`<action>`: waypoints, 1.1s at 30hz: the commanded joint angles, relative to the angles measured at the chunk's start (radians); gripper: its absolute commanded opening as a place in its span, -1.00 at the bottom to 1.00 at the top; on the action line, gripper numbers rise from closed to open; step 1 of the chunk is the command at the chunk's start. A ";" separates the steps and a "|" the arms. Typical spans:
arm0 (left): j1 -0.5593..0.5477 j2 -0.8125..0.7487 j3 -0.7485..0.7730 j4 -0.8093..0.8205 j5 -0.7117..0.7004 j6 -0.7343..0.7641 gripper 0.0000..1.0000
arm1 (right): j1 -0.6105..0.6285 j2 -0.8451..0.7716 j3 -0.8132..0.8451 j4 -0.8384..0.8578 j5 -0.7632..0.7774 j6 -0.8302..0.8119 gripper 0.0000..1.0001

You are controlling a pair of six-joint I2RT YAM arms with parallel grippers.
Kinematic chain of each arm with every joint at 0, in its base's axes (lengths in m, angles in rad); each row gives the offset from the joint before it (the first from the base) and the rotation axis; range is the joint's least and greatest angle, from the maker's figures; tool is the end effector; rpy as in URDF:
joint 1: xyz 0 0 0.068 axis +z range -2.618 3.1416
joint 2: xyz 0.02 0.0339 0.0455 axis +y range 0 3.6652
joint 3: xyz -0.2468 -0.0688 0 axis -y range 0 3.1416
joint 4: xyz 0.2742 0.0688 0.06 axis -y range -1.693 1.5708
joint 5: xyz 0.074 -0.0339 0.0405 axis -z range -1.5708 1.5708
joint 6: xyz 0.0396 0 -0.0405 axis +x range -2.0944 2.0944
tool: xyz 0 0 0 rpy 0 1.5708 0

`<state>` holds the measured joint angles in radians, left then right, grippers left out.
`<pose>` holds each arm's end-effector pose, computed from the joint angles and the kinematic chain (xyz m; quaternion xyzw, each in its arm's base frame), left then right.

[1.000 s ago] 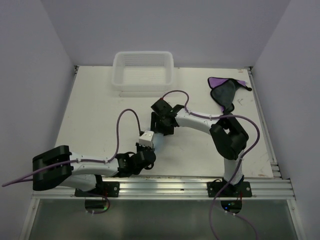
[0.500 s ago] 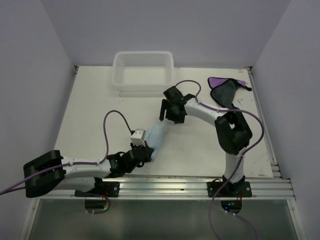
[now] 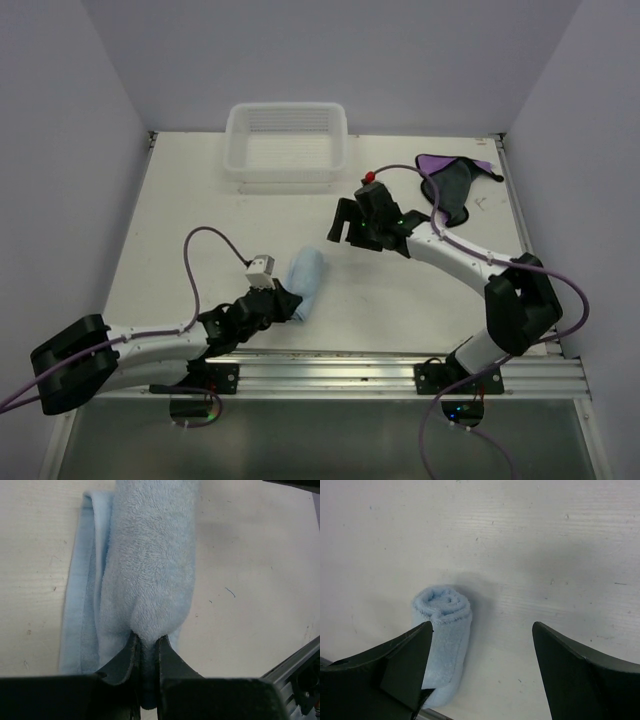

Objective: Roll the towels
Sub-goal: Roll the towel

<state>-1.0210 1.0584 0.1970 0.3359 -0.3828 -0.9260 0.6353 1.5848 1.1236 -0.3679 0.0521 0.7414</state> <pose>0.1270 -0.1789 0.1041 -0.0545 0.8542 -0.3125 0.4119 0.3010 0.2193 0.2083 0.0588 0.9299 0.2114 0.2952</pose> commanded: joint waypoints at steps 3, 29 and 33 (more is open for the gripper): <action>0.010 -0.066 -0.071 -0.087 0.009 -0.088 -1.00 | 0.050 -0.048 -0.093 0.220 -0.074 0.056 0.69; 0.012 -0.307 -0.192 -0.195 -0.067 -0.243 -1.00 | 0.234 0.153 -0.061 0.345 -0.101 0.150 0.83; 0.012 -0.296 -0.224 -0.176 -0.059 -0.273 -1.00 | 0.254 0.181 -0.059 0.363 -0.107 0.161 0.78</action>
<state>-1.0145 0.7528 0.0669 0.2001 -0.4252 -1.1603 0.8700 1.7473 1.0344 -0.0551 -0.0383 0.8791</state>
